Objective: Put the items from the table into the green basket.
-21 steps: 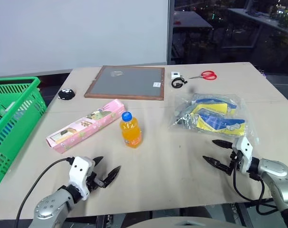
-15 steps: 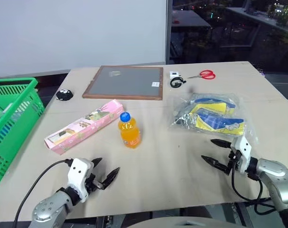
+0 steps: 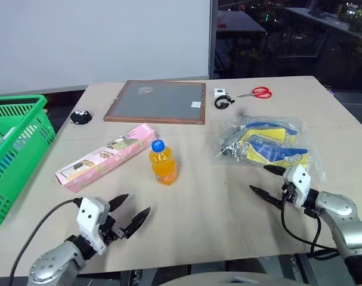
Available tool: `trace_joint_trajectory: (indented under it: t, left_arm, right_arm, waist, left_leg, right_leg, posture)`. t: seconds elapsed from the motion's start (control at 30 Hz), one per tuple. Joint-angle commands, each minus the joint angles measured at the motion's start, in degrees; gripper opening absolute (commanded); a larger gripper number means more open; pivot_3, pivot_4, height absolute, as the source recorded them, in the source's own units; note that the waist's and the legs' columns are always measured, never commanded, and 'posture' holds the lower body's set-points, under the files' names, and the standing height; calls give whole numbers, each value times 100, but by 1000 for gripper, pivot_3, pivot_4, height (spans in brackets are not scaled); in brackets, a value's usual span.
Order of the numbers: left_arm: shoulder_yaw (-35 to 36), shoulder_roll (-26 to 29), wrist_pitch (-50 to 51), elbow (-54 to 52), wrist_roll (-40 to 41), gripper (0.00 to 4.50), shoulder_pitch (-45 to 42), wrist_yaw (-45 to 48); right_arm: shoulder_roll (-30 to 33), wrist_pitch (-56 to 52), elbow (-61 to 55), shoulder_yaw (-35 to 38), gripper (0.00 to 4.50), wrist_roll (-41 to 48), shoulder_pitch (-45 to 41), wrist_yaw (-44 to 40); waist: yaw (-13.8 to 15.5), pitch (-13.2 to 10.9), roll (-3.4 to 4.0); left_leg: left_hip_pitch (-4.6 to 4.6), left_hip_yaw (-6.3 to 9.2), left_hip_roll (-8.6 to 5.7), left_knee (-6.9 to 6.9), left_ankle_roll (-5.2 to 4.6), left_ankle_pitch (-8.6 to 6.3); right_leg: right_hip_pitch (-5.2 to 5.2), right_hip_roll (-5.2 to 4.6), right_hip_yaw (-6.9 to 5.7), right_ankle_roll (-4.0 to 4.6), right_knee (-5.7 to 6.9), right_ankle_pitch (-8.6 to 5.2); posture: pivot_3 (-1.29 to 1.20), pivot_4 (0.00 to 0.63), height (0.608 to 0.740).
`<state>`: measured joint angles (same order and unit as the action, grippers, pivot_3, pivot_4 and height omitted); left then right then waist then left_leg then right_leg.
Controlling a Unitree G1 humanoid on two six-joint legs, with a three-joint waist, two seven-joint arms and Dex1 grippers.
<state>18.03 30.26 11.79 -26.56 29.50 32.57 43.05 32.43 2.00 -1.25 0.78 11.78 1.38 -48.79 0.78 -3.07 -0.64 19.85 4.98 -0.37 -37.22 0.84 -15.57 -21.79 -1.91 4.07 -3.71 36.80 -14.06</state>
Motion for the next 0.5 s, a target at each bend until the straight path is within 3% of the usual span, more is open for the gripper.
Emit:
trace_joint_trajectory:
  t: [0.03,0.27,0.5]
  left_arm:
    - [329,290,158,-592,370,4464,-98,145]
    - [1150,1274,962,-1232,1605,4464,-359,629]
    - [1487,1644,1233,-1539,1802,4464,-262,961]
  right_arm:
    - [88,721,161,0,4500,-775,-490,573]
    - [43,1373,1202,-566,4500,-2295,-1487,1564]
    - [20,1503,2077,-918,4500,-2982,-2105,2149]
  waist:
    - [0,-8,3]
    - [-5,-14,-3]
    - [0,-17,-4]
  left_leg:
    - [0,-1,0,0,0,0]
    - [-1,-1,1,2,0,1]
    - [0,0,-3,8,-1,1]
  right_leg:
    - [0,0,0,0,0,0]
    - [0,4,0,1,0,1]
    - [0,2,2,6,-2,3]
  posture:
    - [93,4,740]
    - [116,0,740]
    - [132,0,740]
